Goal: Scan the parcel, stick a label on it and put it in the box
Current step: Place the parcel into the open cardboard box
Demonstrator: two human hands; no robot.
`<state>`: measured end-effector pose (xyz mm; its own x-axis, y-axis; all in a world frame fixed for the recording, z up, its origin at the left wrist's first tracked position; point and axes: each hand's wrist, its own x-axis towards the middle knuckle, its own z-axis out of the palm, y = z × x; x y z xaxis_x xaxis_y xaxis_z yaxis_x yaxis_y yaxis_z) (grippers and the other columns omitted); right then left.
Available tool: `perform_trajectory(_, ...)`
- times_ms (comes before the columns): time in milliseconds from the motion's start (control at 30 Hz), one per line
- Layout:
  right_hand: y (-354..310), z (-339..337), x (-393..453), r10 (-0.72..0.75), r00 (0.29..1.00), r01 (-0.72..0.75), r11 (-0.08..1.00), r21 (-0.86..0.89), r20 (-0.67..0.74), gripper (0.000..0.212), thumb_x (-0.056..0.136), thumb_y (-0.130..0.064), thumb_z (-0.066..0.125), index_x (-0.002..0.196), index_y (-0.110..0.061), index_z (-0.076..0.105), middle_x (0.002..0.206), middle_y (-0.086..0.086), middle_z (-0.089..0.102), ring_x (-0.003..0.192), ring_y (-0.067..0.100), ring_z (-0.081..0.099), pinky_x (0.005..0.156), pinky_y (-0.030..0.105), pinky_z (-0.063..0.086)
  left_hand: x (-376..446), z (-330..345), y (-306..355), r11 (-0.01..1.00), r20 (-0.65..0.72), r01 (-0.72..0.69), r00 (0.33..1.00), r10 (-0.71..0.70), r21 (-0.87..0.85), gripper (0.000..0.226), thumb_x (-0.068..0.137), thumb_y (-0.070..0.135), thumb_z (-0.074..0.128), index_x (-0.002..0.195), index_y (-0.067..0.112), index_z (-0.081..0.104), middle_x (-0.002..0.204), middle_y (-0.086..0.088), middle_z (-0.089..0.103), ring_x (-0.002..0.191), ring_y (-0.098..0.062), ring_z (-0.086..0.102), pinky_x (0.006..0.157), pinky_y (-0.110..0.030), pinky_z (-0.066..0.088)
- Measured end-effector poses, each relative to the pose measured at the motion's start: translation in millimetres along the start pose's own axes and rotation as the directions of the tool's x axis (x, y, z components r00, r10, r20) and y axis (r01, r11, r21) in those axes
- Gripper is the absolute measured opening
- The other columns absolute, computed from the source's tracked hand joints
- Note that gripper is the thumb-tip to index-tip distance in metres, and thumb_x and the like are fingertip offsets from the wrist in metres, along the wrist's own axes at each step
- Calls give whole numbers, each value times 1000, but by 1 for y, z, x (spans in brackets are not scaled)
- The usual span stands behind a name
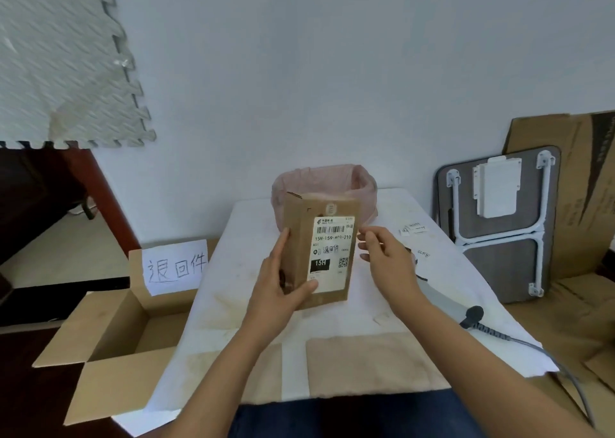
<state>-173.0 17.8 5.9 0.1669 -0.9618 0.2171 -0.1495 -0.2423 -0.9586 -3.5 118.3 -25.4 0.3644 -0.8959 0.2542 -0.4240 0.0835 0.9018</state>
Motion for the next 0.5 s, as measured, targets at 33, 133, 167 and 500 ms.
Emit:
perform_trajectory(33,-2,5,-1,-4,1000,4,1000,-24,11,24,100,-26,42,109,-21,63,109,-3,67,97,10,64,92,36,54,-2,-8,-2,998,-44,-30,998,33,48,96,81,27,77,142,63,13,136,10,42,122,-7,50,99,-32,50)
perform_trajectory(133,-12,23,-5,-38,996,47,992,-114,82,25,98,-28,43,112,-21,63,110,-2,66,102,17,63,94,44,52,-10,-36,-8,988,-165,-74,982,95,132,96,82,24,76,144,60,12,139,8,36,125,-2,42,97,-14,39)
perform_trajectory(167,-16,31,-7,-55,992,71,988,-139,110,25,98,-28,43,112,-21,63,110,-1,65,103,18,62,94,45,52,-13,-47,-11,986,-206,-75,973,105,147,96,82,23,76,145,57,12,140,7,36,125,-2,41,96,-15,39)
perform_trajectory(500,-35,150,-24,-182,898,298,921,-251,401,25,97,-16,44,112,-18,64,125,-2,51,93,7,54,63,5,39,-45,-199,-94,966,-538,254,807,-243,-56,94,78,23,79,145,51,20,148,9,45,132,-17,46,103,-46,46)
